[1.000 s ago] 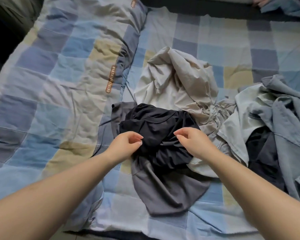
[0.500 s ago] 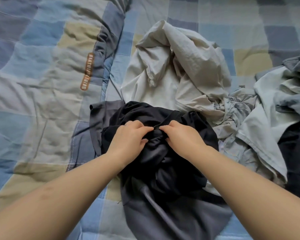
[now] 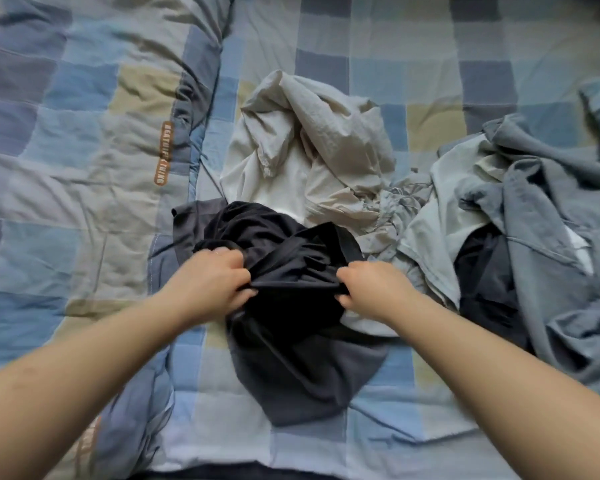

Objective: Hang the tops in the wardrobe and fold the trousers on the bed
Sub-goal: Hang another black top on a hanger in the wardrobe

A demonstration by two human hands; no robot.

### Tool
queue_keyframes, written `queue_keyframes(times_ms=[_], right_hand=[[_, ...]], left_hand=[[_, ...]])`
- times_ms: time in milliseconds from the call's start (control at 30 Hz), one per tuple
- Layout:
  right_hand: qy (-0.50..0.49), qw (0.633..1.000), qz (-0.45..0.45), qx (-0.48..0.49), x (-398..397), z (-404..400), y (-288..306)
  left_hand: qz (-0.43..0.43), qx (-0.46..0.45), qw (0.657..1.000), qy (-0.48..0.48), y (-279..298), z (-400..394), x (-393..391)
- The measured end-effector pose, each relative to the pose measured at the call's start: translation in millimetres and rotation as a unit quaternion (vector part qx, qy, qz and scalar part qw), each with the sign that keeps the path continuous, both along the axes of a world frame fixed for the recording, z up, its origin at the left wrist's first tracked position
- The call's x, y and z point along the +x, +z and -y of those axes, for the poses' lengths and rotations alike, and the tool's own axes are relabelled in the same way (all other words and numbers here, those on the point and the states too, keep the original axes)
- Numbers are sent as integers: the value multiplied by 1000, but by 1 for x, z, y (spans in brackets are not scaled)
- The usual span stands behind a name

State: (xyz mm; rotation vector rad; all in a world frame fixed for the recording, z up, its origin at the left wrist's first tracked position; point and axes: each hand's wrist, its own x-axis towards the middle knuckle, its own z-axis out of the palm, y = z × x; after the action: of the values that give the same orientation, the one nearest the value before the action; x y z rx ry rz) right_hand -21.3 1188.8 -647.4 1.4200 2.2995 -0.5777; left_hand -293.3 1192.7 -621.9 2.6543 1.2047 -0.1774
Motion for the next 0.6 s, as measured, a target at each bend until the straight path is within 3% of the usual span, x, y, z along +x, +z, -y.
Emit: queue_keyframes(times_ms=[233, 333, 467, 600], right_hand=[[52, 995, 50, -63, 14, 29, 67], [40, 990, 70, -118, 21, 36, 103], [65, 978, 92, -174, 28, 48, 148], [66, 979, 97, -167, 40, 54, 206]], left_hand=[[-22, -11, 999, -23, 94, 11, 12], [-70, 6, 996, 49, 129, 12, 11], [31, 24, 989, 146, 179, 13, -2], [83, 38, 987, 133, 239, 22, -3]])
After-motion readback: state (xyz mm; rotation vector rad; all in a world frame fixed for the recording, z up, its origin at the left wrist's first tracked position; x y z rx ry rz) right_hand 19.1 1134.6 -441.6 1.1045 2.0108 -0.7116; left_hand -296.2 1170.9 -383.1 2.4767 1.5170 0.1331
